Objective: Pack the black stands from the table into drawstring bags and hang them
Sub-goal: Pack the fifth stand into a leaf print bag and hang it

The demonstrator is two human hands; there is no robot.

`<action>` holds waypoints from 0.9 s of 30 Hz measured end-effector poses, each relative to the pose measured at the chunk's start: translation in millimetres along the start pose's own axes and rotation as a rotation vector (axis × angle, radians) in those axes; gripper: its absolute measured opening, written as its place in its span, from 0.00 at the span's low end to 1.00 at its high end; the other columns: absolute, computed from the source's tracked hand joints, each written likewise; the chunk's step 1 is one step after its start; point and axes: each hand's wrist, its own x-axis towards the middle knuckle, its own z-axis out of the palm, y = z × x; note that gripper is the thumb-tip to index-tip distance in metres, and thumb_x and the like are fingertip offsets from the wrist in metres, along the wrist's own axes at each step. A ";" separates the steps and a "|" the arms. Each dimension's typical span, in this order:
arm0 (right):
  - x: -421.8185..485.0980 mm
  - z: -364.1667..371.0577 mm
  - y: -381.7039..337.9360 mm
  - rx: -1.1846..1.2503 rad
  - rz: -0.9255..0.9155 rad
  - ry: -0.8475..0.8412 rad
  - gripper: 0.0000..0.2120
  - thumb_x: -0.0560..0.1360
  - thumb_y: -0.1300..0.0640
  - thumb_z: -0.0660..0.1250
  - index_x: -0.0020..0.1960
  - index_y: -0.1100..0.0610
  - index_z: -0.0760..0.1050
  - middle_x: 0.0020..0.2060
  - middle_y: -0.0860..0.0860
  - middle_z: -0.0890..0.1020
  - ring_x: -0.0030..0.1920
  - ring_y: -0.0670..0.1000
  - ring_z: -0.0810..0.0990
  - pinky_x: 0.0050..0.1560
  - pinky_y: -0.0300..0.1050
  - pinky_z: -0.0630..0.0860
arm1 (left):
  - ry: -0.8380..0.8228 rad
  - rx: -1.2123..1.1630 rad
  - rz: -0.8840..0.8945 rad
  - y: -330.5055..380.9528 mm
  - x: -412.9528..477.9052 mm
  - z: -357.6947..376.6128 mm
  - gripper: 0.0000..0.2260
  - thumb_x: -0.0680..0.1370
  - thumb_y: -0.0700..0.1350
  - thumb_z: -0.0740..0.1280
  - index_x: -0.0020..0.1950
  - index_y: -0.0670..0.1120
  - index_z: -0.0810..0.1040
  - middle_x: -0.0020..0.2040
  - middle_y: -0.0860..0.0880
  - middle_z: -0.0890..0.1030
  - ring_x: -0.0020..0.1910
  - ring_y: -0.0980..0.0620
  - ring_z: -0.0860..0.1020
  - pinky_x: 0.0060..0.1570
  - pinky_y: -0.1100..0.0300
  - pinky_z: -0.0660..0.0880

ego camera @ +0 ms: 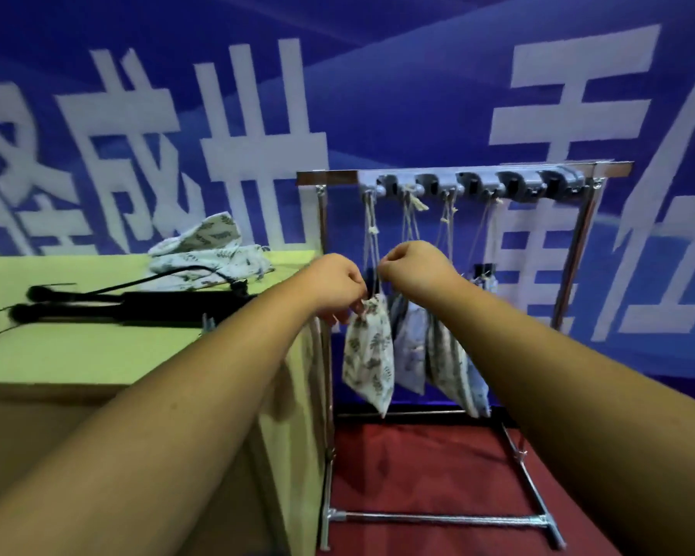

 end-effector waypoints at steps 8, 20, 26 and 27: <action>-46.3 98.3 -68.8 -0.087 -0.153 -0.197 0.11 0.78 0.55 0.67 0.49 0.61 0.85 0.44 0.59 0.87 0.48 0.59 0.85 0.50 0.53 0.82 | 0.187 -0.246 -0.138 -117.0 -77.6 -72.9 0.05 0.84 0.42 0.66 0.52 0.42 0.80 0.43 0.44 0.87 0.33 0.45 0.82 0.31 0.58 0.76; -35.9 178.0 -115.7 -0.221 -0.334 -0.216 0.09 0.83 0.57 0.65 0.53 0.55 0.85 0.43 0.51 0.85 0.43 0.50 0.85 0.50 0.53 0.86 | 0.557 -0.440 -0.331 -245.4 -92.2 -99.6 0.09 0.82 0.41 0.64 0.48 0.44 0.83 0.40 0.48 0.87 0.38 0.47 0.84 0.47 0.45 0.85; -10.9 213.1 -126.7 -0.322 -0.404 -0.141 0.07 0.80 0.57 0.66 0.50 0.53 0.84 0.44 0.51 0.82 0.43 0.53 0.83 0.47 0.57 0.86 | 0.752 -0.601 -0.499 -267.2 -71.9 -103.7 0.09 0.81 0.36 0.61 0.46 0.41 0.81 0.36 0.44 0.87 0.33 0.48 0.87 0.39 0.57 0.85; -6.5 216.5 -128.3 -0.321 -0.388 -0.102 0.06 0.80 0.56 0.67 0.49 0.52 0.83 0.44 0.51 0.82 0.42 0.54 0.83 0.45 0.57 0.86 | 0.741 -0.554 -0.519 -267.0 -68.9 -104.5 0.10 0.82 0.36 0.60 0.46 0.41 0.81 0.36 0.44 0.87 0.32 0.49 0.87 0.33 0.63 0.81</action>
